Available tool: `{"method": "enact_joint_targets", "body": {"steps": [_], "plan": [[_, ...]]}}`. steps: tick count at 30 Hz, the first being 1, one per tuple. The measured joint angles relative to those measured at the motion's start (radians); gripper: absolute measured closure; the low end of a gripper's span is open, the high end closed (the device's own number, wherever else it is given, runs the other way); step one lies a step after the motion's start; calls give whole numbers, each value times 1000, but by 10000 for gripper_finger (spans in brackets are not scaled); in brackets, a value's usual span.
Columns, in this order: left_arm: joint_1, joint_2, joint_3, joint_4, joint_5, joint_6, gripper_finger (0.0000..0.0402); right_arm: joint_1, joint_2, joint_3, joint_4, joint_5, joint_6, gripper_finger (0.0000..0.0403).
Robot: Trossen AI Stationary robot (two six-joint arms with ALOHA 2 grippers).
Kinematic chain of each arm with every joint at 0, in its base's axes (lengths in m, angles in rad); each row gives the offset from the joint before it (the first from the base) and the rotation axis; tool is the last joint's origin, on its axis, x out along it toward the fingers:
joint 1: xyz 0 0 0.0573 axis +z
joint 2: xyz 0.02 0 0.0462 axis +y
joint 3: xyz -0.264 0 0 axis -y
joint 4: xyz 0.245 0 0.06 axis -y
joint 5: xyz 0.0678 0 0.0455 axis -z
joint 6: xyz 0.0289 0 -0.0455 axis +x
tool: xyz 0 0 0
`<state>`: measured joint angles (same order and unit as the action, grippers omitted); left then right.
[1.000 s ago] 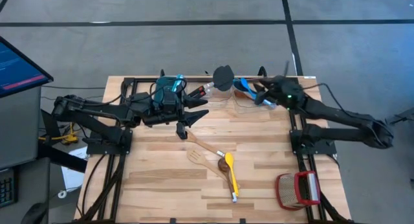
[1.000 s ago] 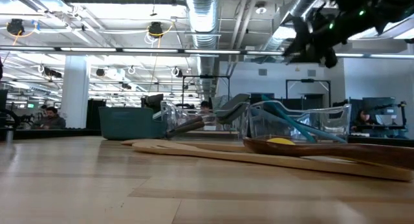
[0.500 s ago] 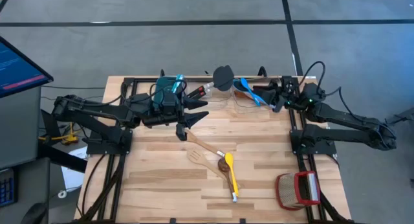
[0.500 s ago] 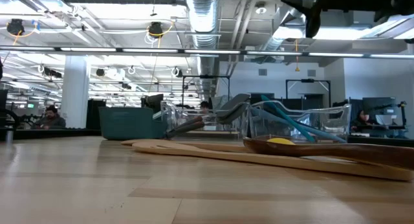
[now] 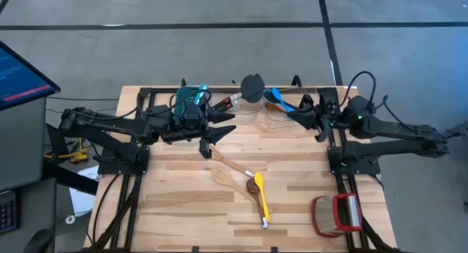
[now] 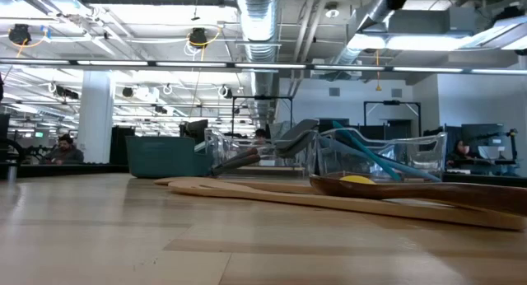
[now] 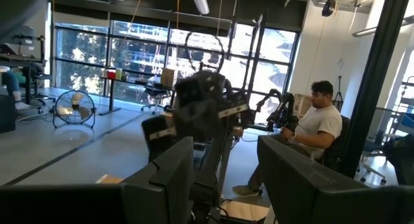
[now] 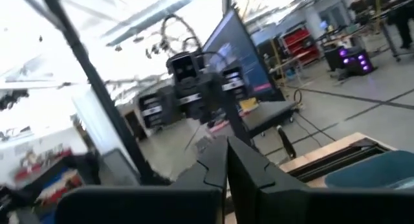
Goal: Pick & Place Kitchen Items
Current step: Put the yellow serving spoon into the right transparent bin
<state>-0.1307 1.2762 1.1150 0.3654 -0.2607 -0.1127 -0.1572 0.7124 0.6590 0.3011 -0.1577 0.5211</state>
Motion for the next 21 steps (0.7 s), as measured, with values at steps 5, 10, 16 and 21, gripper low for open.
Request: {"method": "enact_joint_targets", "body": {"steps": [5, 10, 16, 21], "plan": [[0, 0, 0, -2, 0, 0, 243, 62, 11, 150, -239, 1, -58, 396], [0, 0, 0, -12, 0, 0, 243, 113, 31, 264, -478, 19, -61, 401], [0, 0, 1, -56, 2, -80, 243, 188, 51, 325, -717, 154, -59, 402], [-7, 0, 1, -112, 2, -171, 243, 271, 66, 329, -794, 254, -26, 402]]}}
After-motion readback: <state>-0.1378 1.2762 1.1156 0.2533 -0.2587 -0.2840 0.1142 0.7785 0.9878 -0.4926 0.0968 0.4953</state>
